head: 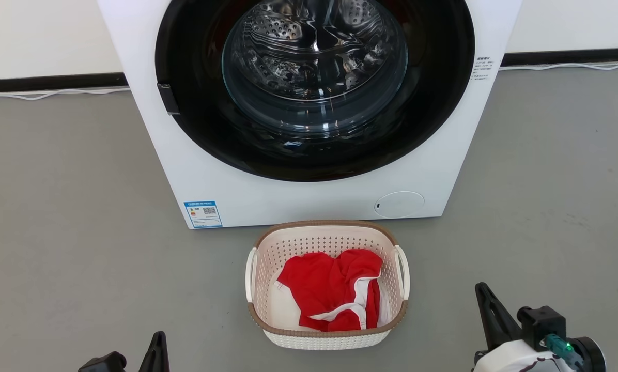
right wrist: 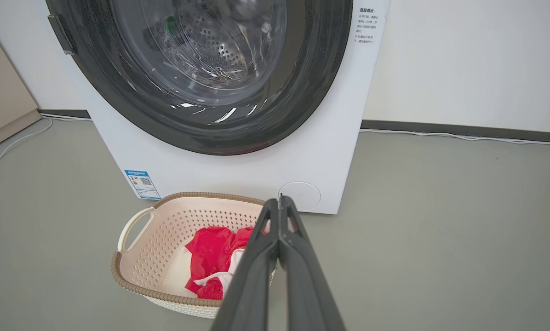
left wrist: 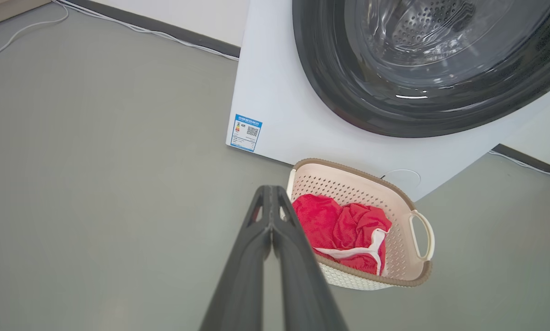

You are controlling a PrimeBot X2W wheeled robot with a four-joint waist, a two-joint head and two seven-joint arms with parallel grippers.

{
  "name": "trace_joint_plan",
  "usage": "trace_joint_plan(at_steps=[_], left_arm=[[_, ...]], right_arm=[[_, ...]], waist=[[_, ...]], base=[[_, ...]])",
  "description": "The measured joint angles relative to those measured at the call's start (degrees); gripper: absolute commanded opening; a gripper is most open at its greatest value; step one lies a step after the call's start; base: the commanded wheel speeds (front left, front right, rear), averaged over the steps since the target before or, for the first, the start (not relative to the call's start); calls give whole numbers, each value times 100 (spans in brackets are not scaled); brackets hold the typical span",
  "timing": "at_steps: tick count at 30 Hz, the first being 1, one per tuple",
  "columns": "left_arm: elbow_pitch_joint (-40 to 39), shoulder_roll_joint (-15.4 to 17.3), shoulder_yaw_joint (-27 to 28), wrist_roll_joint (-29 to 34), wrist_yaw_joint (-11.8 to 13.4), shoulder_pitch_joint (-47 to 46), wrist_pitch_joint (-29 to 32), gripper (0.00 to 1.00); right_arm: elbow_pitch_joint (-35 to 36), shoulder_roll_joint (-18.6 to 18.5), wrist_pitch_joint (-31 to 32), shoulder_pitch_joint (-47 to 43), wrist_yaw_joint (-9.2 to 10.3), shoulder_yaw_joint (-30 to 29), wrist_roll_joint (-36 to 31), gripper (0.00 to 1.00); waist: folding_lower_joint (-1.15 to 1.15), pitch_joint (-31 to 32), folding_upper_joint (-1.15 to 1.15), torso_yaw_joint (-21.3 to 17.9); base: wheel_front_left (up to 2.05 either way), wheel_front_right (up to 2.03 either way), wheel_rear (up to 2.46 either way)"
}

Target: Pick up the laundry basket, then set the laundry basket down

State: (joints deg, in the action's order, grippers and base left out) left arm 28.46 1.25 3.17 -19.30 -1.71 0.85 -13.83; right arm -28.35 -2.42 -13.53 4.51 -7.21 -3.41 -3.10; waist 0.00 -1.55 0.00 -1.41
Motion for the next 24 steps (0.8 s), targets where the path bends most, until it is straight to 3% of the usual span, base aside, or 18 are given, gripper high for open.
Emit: trace_joint_plan(at_steps=[24], left_arm=[[-244, 7, 19, -1418, -83, -20, 382, 0]], right_arm=[[244, 1, 355, 1, 0, -38, 1872, 0]], waist=[[1, 23, 0, 28]], base=[[0, 0, 0]])
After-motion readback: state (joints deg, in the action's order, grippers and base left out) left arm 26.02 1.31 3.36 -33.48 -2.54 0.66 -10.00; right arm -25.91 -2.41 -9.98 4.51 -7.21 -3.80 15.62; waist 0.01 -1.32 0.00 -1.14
